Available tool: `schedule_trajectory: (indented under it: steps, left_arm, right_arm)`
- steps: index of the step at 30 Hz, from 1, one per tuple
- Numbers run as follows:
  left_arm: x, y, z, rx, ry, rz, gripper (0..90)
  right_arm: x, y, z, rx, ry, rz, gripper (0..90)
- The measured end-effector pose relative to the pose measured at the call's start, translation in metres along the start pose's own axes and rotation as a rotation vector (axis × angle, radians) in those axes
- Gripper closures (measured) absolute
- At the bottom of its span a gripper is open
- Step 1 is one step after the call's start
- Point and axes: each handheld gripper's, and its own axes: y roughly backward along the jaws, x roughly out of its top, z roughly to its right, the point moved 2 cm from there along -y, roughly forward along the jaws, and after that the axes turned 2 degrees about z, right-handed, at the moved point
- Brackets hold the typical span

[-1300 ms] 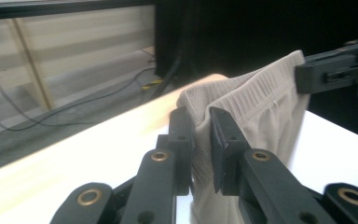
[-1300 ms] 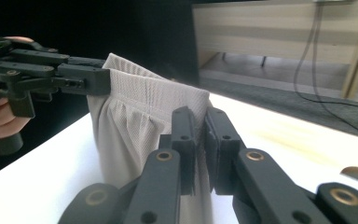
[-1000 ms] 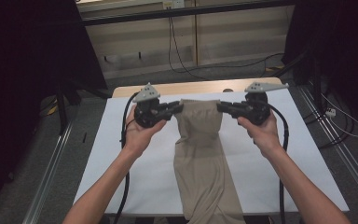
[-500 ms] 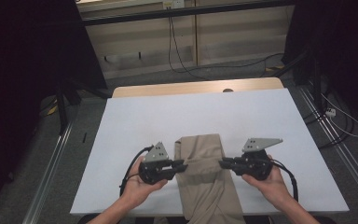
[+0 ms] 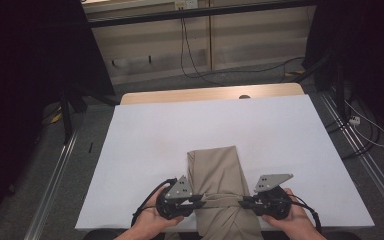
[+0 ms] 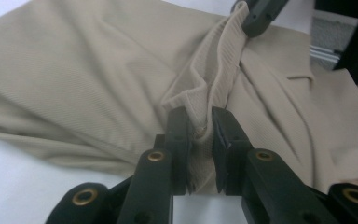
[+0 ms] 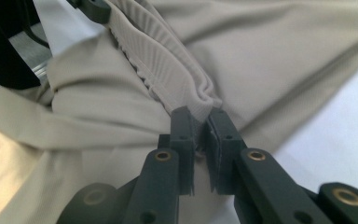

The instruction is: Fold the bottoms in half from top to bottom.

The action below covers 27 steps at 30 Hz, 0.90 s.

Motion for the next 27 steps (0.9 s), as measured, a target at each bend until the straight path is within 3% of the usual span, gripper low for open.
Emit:
schedule_trajectory:
  steps: [3,6,7,8,12,14,19,24,27]
  left_arm:
    - [0.0,0.002,0.008,-0.002,-0.014,-0.01,77.0]
    - [-0.004,0.007,0.014,-0.02,-0.005,-0.003,72.0]
    - [-0.005,0.009,0.016,-0.001,-0.017,-0.021,71.1]
    - [-0.007,0.01,0.018,-0.04,-0.012,-0.007,70.3]
    - [-0.006,0.014,0.025,-0.104,-0.001,-0.005,64.0]
    - [-0.002,0.017,0.024,-0.132,0.037,0.027,62.2]
    - [0.001,0.016,-0.001,-0.016,0.09,0.048,43.0]
    - [-0.001,0.012,-0.038,0.11,0.158,0.054,28.2]
    - [0.0,0.011,-0.061,0.153,0.259,0.069,24.2]
  right_arm:
    - [-0.004,0.004,-0.004,-0.005,0.002,-0.003,80.1]
    - [-0.006,0.007,-0.006,0.022,-0.019,-0.01,66.2]
    - [-0.005,0.008,-0.007,0.037,-0.016,0.006,63.0]
    - [-0.003,0.009,-0.008,0.043,-0.019,0.023,61.3]
    - [0.002,0.014,-0.01,0.056,-0.025,0.067,51.6]
    - [0.005,0.018,-0.008,0.057,-0.035,0.101,47.3]
    - [0.011,0.016,0.008,-0.005,-0.072,0.105,41.3]
    - [0.023,0.005,0.026,-0.008,-0.057,0.092,37.7]
    - [0.032,0.001,0.04,-0.029,-0.055,0.092,38.1]
